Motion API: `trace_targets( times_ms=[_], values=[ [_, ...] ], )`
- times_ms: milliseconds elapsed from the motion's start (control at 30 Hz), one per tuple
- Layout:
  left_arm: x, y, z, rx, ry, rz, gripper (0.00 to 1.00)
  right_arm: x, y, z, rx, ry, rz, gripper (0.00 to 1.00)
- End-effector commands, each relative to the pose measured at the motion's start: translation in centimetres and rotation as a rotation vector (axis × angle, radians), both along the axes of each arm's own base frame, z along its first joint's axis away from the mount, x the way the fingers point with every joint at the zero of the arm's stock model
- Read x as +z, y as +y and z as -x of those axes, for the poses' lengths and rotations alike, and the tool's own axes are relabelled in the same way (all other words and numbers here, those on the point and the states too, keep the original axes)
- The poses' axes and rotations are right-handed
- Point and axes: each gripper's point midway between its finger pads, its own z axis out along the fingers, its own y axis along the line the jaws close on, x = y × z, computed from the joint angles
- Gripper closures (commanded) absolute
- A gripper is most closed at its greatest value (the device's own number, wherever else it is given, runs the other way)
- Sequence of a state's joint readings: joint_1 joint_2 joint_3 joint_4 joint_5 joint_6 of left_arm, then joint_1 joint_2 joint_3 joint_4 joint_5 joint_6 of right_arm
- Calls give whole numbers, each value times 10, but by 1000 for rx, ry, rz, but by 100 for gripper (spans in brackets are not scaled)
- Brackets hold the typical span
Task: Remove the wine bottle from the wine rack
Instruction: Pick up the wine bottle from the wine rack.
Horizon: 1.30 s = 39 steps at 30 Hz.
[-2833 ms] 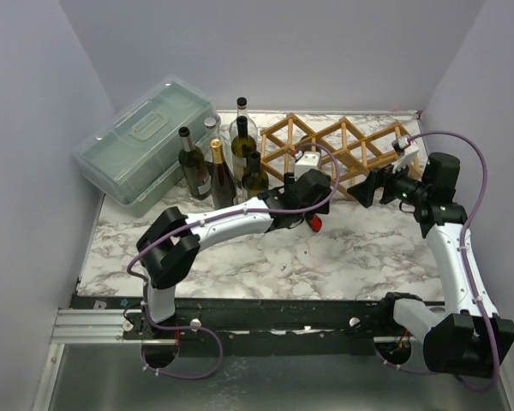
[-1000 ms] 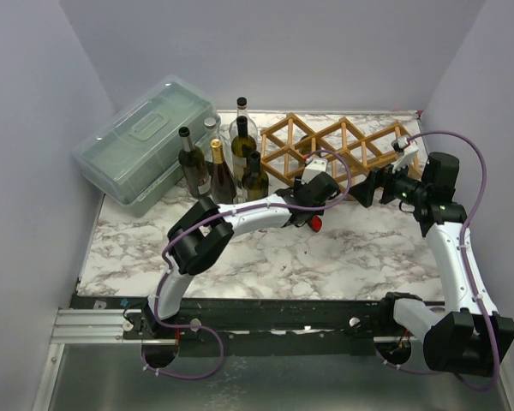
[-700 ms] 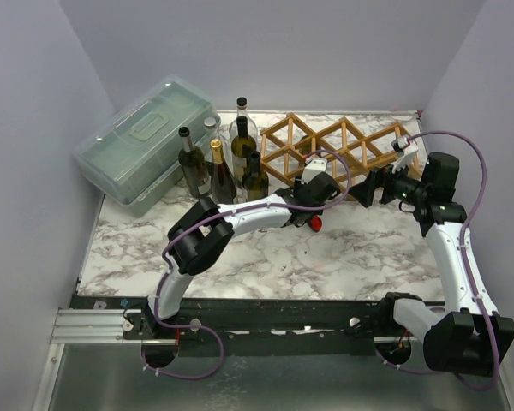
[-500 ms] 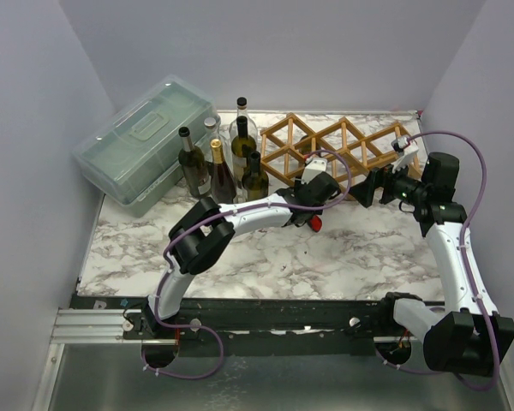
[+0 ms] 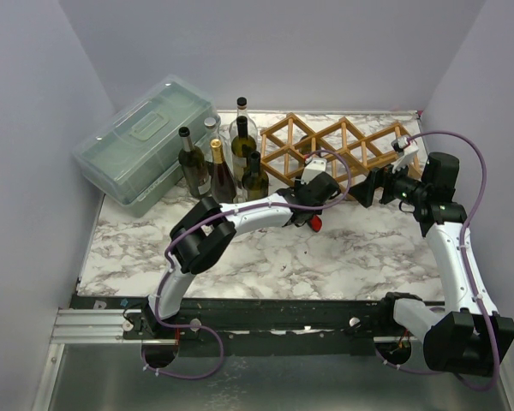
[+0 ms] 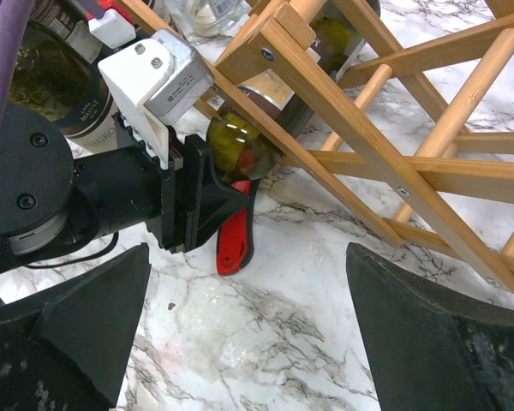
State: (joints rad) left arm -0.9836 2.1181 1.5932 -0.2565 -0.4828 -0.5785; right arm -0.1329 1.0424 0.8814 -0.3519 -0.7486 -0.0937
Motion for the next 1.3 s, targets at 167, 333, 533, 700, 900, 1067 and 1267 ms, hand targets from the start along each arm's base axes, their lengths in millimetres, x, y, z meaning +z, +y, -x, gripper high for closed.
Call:
trace_targets(
  times_ms=[167, 333, 533, 700, 900, 1067, 1267],
  values=[
    [-5, -7, -8, 9, -5, 10, 58, 7, -1, -3, 2, -18, -3, 1],
    [-4, -7, -8, 10, -6, 10, 59, 7, 0, -3, 4, -18, -4, 1],
    [1, -7, -9, 6, -13, 15, 78, 7, 0, -3, 4, -18, -4, 1],
    [16, -2, -7, 12, -32, 29, 98, 7, 0, -3, 4, -18, -3, 1],
    [41, 2, -4, 22, -55, 65, 100, 7, 0, -3, 5, -18, -3, 1],
    [50, 4, 1, 29, -50, 93, 100, 6, 0, -2, 5, -18, -3, 1],
    [56, 8, 7, 36, -55, 105, 100, 7, 0, -2, 5, -19, -3, 1]
  ],
)
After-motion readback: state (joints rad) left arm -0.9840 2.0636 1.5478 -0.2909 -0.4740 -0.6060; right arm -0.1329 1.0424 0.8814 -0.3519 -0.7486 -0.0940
